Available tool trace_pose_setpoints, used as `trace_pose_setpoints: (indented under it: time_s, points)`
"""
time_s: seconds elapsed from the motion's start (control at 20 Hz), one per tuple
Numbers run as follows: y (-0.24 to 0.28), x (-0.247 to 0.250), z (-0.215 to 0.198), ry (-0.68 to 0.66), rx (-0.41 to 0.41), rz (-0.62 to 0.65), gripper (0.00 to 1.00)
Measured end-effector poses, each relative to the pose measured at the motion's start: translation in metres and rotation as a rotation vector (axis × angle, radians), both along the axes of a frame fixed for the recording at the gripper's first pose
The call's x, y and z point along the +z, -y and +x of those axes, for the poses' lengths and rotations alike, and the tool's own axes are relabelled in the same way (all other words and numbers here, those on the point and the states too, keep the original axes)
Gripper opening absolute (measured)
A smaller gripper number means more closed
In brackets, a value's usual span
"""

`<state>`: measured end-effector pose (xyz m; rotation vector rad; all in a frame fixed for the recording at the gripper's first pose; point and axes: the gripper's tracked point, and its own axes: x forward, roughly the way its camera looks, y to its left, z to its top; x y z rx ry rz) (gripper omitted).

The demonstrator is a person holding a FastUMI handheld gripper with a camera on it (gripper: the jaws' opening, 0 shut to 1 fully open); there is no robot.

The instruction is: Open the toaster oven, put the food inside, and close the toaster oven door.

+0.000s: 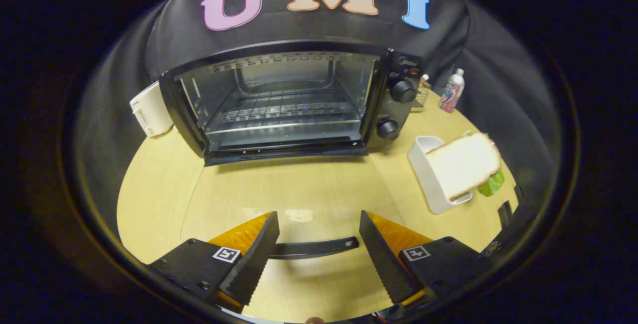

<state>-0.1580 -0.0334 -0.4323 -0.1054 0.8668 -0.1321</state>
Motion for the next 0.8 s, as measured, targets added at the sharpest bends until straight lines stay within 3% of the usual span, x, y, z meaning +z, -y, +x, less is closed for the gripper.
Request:
trace_pose_setpoints:
  time_s: [0.2,0.55,0.8]
  points:
    - [0.028,0.034,0.015,0.092,-0.082,0.024,1.0]
    - [0.12,0.12,0.048,0.314,-0.326,0.031,1.0]
    - [0.201,0.149,0.038,0.412,-0.522,0.019,1.0]
